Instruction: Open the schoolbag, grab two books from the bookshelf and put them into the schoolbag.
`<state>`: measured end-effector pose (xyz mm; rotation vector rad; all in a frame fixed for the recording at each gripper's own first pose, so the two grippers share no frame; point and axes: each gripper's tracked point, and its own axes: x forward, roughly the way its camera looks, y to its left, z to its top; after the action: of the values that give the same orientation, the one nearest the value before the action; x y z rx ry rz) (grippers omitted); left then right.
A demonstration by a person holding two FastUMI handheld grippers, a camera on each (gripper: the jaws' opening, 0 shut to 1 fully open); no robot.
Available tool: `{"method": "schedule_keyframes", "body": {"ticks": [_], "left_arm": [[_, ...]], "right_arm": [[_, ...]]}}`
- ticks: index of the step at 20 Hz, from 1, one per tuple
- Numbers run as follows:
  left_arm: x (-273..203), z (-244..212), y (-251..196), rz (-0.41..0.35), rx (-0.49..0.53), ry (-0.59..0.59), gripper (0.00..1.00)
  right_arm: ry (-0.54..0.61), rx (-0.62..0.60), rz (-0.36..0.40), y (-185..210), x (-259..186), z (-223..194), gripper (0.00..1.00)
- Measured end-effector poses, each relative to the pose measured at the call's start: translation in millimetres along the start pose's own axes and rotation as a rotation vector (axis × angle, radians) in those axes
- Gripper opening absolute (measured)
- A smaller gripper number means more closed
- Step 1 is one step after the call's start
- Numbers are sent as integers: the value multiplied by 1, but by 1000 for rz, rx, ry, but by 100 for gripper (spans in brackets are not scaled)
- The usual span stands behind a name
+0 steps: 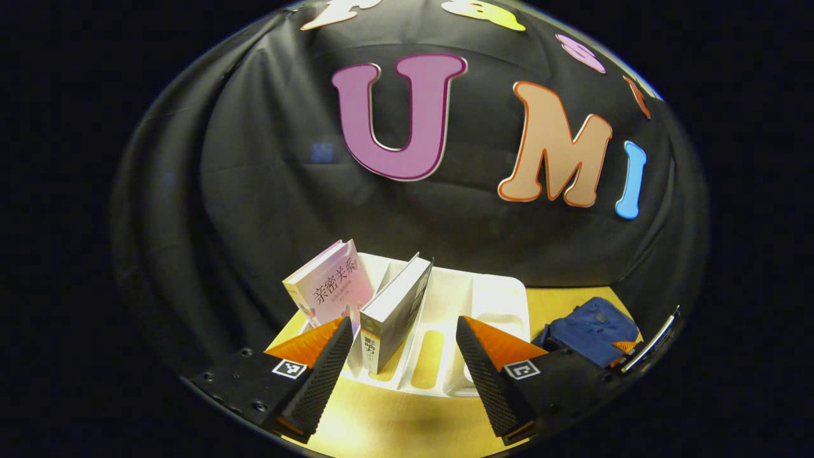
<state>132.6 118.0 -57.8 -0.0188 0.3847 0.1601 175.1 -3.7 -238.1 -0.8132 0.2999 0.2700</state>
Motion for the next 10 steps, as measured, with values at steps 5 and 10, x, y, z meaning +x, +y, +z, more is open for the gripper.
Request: {"method": "schedule_keyframes", "body": {"ticks": [5, 10], "left_arm": [[46, 11, 8, -20, 158, 75, 95], [82, -11, 6, -59, 215, 334, 95]], "right_arm": [[3, 14, -1, -3, 0, 1, 2], [6, 22, -3, -4, 1, 0, 4]]}}
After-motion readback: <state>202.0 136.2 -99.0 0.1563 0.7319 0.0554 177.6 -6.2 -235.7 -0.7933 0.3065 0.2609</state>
